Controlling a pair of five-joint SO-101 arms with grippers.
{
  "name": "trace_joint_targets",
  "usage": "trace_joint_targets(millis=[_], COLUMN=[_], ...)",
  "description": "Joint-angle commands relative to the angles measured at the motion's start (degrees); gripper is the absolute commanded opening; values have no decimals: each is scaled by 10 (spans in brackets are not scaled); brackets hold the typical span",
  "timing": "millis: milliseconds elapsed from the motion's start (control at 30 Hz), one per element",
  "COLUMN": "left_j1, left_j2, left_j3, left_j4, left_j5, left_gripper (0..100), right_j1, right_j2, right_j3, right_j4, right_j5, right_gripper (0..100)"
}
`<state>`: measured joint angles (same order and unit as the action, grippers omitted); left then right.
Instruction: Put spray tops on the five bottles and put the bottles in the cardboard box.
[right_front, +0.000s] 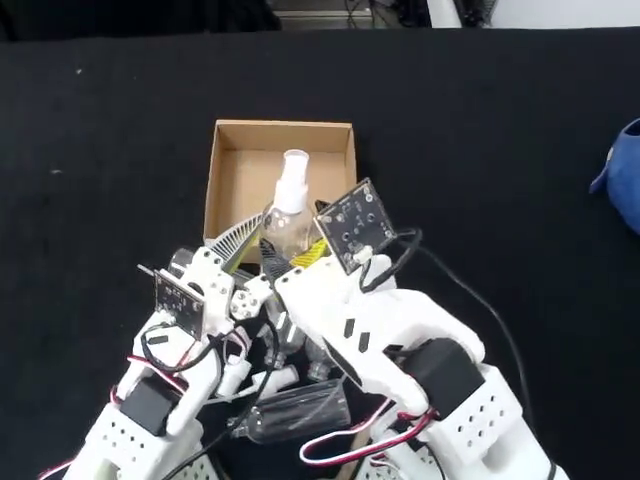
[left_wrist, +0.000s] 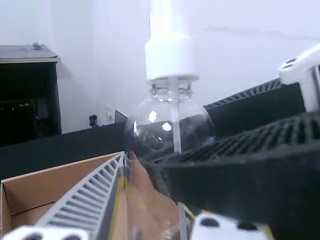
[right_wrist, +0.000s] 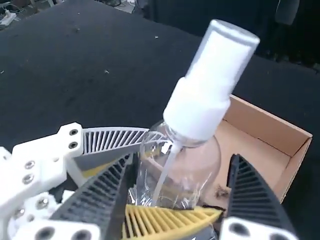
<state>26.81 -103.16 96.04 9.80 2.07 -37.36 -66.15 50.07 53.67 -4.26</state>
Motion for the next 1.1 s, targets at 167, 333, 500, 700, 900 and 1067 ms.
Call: trace_joint_targets(millis=[167, 333, 500, 700, 900, 1067], left_j1=[13, 12, 13, 13, 8, 9], left_j2=[-11, -11, -11, -11, -11, -11], left_j3=[13, 13, 13, 13, 13, 13], left_j4=[-3, -3, -3, -6, -6, -4], left_j5=[4, 4, 4, 4, 4, 4], left_gripper=[30, 30, 30, 30, 30, 30], right_j1=[-1, -1, -4, -4, -4, -25], right_j2=[-6, -6, -1, 7, 86, 142], right_j3=[-14, -12, -50, -104, -141, -244], right_j4=[5, 4, 37, 73, 70, 126], right_j5=[-7, -7, -8, -8, -9, -9], right_gripper=[254, 254, 259, 342, 352, 310])
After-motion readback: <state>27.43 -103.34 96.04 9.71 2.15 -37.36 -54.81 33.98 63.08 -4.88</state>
